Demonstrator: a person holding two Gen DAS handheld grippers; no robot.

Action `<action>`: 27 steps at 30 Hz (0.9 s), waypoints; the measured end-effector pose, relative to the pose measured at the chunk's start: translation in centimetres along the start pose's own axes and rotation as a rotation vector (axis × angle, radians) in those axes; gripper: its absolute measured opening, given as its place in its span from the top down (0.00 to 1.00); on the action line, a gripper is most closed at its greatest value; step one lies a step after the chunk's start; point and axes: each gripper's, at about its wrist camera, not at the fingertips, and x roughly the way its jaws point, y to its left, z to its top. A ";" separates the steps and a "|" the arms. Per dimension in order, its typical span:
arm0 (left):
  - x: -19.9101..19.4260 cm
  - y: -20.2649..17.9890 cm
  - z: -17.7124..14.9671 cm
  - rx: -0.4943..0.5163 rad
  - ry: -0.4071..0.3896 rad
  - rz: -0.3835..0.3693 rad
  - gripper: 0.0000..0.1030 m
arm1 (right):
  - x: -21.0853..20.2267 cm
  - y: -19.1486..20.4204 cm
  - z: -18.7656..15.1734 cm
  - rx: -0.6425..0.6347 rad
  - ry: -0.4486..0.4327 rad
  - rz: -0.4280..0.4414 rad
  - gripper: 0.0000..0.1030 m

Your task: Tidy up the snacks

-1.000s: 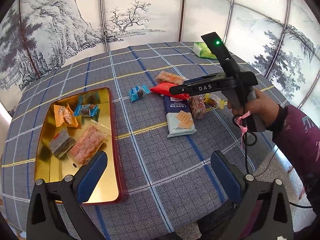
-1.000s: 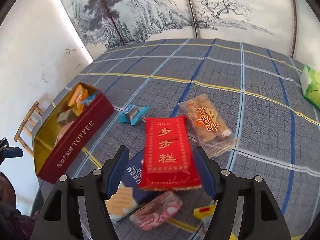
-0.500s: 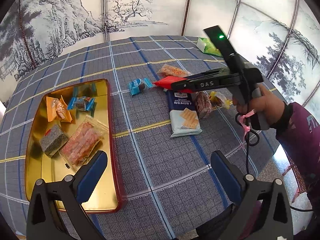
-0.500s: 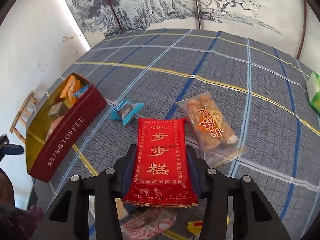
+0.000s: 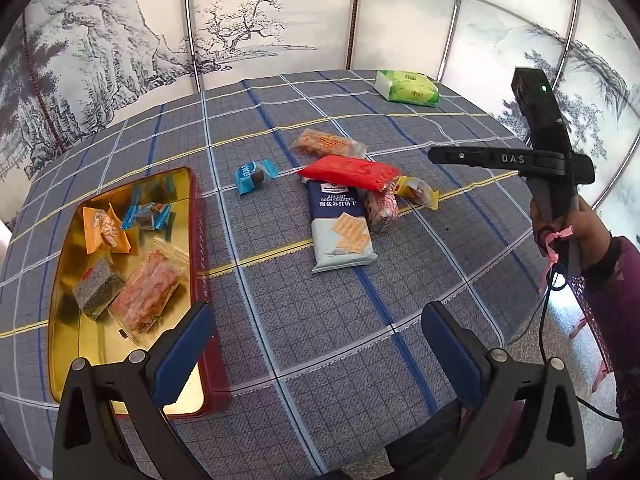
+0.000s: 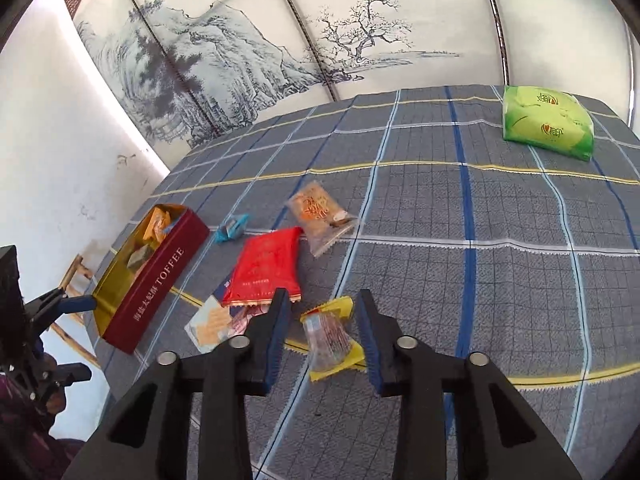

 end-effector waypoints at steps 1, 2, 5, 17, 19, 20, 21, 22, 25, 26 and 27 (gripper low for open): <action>0.1 -0.2 0.1 0.001 0.002 0.000 0.01 | 0.2 0.5 0.5 -0.008 0.001 0.022 0.32; 0.1 -0.3 0.1 0.002 0.003 -0.002 0.01 | 0.7 1.3 1.0 -0.031 0.008 0.039 0.24; -0.2 -0.5 0.1 0.009 -0.003 0.000 0.01 | 3.4 3.4 2.4 -0.118 0.068 0.024 0.20; 0.6 1.6 -0.1 -0.042 0.012 -0.022 0.01 | 11.0 5.5 3.6 -0.221 0.294 -0.050 0.52; 0.7 1.8 -0.2 -0.048 0.012 -0.025 0.01 | 9.9 5.6 3.5 -0.218 0.255 -0.056 0.52; 0.7 1.9 -0.2 -0.050 0.012 -0.026 0.01 | 8.9 5.4 3.4 -0.202 0.226 -0.046 0.53; 0.6 1.9 -0.3 -0.050 0.011 -0.027 0.01 | 7.7 5.1 3.3 -0.185 0.189 -0.028 0.53; 0.6 1.9 -0.3 -0.049 0.011 -0.027 0.01 | 6.4 4.8 3.1 -0.164 0.148 -0.019 0.53; 0.6 1.7 -0.3 -0.044 0.013 -0.032 0.01 | 2.3 3.0 1.8 -0.103 0.056 -0.061 0.72; 0.6 1.5 -0.3 -0.042 0.014 -0.032 0.01 | 1.0 2.1 1.2 -0.070 0.032 -0.079 0.75; 0.6 1.3 -0.3 -0.039 0.016 -0.034 0.01 | -0.3 0.9 0.3 -0.036 0.013 -0.087 0.75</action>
